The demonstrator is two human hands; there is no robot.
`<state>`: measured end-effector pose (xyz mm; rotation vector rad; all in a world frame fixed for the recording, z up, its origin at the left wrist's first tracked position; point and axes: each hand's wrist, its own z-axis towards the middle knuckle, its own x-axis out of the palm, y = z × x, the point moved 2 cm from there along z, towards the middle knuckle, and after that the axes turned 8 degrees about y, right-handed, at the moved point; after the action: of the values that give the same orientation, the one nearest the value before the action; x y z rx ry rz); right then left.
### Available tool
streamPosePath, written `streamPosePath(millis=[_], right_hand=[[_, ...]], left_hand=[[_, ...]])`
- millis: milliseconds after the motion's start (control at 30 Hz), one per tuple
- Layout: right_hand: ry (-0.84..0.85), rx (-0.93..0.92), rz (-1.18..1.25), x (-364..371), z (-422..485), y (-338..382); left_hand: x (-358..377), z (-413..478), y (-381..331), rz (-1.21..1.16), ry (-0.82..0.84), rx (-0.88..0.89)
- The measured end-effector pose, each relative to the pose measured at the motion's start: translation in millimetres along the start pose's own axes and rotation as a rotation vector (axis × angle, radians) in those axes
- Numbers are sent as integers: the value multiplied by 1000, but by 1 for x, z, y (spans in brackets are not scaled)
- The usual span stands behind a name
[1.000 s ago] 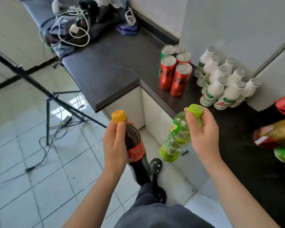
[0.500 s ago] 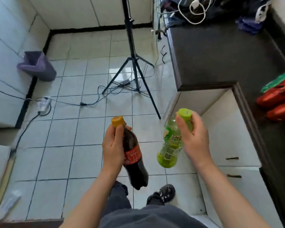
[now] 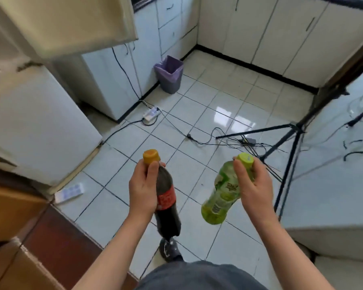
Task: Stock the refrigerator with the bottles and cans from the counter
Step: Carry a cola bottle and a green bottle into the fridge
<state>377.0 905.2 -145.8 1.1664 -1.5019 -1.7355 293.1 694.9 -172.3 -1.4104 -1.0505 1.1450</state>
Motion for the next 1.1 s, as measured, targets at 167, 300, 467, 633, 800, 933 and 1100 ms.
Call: streamPosePath(millis=[167,300,467,633,800,933,1100], right_hand=[[158,-60,23,111,46,35],[340,-109,4,196,81,58],[568,-176,-4,321,132,83],[784,-298,28,458,192,134],[918,-426,105,576,244,206],[974,-538,142,652,268,259],[983,-629,204,732,291,315]], left_hand=[[-96,48,-1,-33,-179,41],[-164,70,2,-85,-378,63],[-248,103,13,-91,-582,61],[-345,169,7,-29,-764,60],[-437,234,-19,59,-902,103],[-496,268,-44,99,-998,147],[-570,310,-78,87,-1015,288]])
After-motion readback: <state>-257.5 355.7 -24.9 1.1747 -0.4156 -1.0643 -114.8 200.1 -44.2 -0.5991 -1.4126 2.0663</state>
